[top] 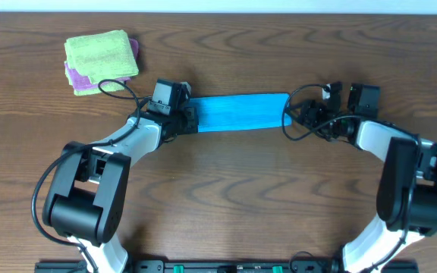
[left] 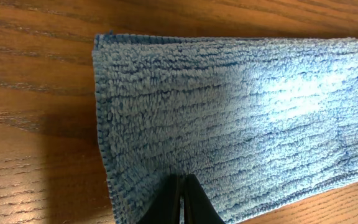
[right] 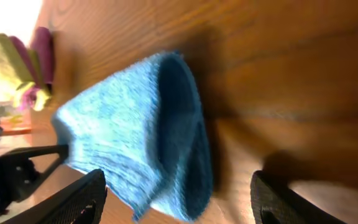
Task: Fold the cloth
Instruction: 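Lift the right end and fold it leftward toward the left gripper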
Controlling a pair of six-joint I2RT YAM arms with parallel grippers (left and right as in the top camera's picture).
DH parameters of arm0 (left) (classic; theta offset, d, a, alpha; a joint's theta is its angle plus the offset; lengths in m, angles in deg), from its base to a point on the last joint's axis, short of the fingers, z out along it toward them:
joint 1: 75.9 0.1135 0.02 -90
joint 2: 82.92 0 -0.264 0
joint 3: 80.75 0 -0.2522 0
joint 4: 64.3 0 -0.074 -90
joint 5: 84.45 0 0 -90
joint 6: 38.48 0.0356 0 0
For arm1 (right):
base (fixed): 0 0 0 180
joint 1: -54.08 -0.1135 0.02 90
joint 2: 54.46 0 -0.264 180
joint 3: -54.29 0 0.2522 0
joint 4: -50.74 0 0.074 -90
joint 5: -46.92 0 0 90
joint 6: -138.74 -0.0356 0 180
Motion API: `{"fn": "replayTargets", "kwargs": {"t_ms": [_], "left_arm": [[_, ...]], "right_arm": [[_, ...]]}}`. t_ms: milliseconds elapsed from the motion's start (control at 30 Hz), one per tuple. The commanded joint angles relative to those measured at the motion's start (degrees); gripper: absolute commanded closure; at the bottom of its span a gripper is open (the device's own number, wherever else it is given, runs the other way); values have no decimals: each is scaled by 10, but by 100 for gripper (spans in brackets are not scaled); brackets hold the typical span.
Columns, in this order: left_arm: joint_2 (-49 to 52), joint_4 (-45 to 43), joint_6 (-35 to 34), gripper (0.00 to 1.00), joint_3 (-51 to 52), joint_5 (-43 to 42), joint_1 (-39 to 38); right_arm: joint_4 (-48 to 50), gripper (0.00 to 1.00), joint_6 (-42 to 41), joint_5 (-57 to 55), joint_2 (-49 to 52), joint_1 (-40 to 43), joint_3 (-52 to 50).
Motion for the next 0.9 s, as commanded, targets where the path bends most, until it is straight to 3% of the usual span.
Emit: {"fn": "replayTargets", "kwargs": {"t_ms": [0,200,500,567,700,867], "left_arm": [[8,2,10,94,-13,0,0],[8,2,10,94,-13,0,0],[8,2,10,94,-13,0,0],[8,2,10,94,-13,0,0],[8,2,10,94,-13,0,0],[8,2,10,94,-13,-1,0]], "right_arm": [[14,25,-41,23,44,-10,1],[59,24,-84,41,63,-33,1],[50,24,-95,52,63,-67,1],[50,30,-95,43,63,-68,1],[50,55,-95,24,63,-66,1],[51,76,-94,-11,63,-65,2]]}}
